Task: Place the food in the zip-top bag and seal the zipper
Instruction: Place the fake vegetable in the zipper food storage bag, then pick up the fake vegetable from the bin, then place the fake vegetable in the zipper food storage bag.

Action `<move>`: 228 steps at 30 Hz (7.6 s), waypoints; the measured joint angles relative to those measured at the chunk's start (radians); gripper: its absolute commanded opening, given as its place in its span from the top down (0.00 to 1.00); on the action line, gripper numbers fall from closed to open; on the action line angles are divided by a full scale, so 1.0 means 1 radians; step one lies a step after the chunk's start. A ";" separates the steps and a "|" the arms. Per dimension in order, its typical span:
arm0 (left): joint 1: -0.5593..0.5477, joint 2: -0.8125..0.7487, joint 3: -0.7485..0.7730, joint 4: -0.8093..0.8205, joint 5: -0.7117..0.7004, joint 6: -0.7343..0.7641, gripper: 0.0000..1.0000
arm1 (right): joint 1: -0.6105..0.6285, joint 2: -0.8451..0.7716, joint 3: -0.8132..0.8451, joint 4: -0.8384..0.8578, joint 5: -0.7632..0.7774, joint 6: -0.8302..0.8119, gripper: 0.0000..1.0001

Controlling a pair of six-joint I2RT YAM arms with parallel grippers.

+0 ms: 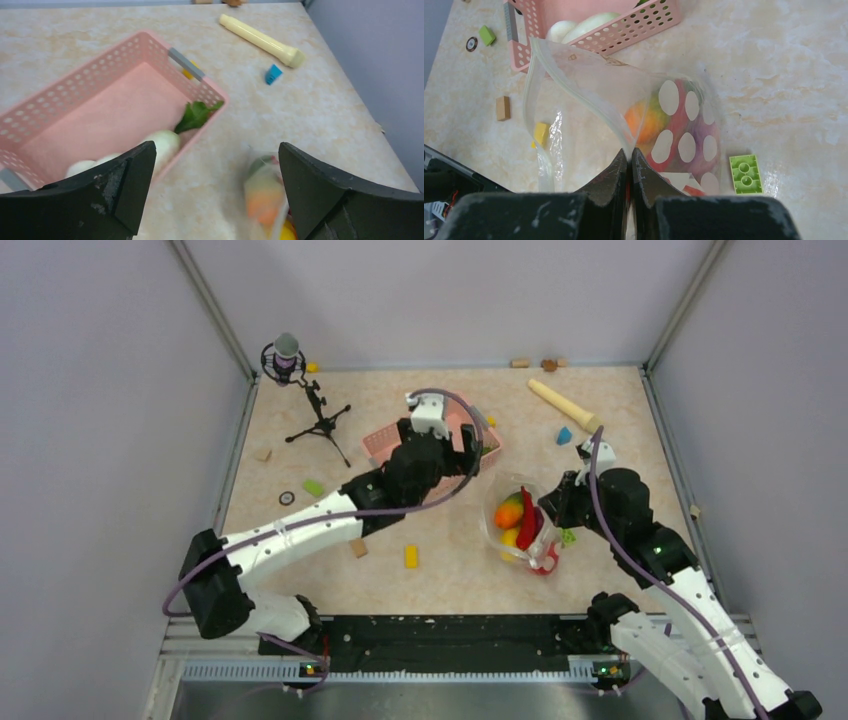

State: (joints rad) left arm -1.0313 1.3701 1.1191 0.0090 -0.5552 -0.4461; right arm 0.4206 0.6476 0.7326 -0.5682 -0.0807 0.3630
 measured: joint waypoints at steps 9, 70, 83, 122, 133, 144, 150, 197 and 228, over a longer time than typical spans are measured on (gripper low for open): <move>0.279 0.189 0.252 -0.128 0.339 0.183 0.03 | 0.000 -0.017 0.000 0.000 -0.001 0.000 0.95; 0.574 0.685 0.518 -0.595 1.018 1.007 0.15 | 0.000 -0.005 -0.006 0.002 0.043 0.000 0.95; 0.520 0.719 0.533 -0.587 0.999 1.011 0.14 | 0.000 -0.003 -0.006 0.003 0.043 0.000 0.95; 0.520 0.345 0.458 -0.364 0.871 0.742 0.74 | 0.000 0.001 -0.007 0.003 0.061 0.007 0.95; 0.502 -0.044 0.151 -0.006 1.001 0.383 0.89 | 0.000 0.001 -0.021 0.005 0.061 0.014 0.95; 0.320 -0.224 0.002 0.010 1.011 -0.003 0.89 | 0.000 0.002 -0.021 0.005 0.061 0.023 0.95; 0.272 -0.203 -0.083 0.012 1.100 -0.197 1.00 | 0.000 0.003 -0.021 0.006 0.061 0.023 0.95; 0.062 0.220 0.232 -0.484 0.709 -0.447 1.00 | 0.000 0.006 -0.039 0.052 -0.094 0.011 0.95; -0.078 0.286 0.211 -0.310 0.280 -0.466 0.15 | 0.000 0.007 -0.039 0.058 -0.111 0.004 0.95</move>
State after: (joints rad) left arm -1.1095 1.6566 1.3300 -0.3008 -0.2749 -0.9123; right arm 0.4206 0.6544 0.6933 -0.5102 -0.1921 0.3668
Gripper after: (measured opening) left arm 0.833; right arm 0.049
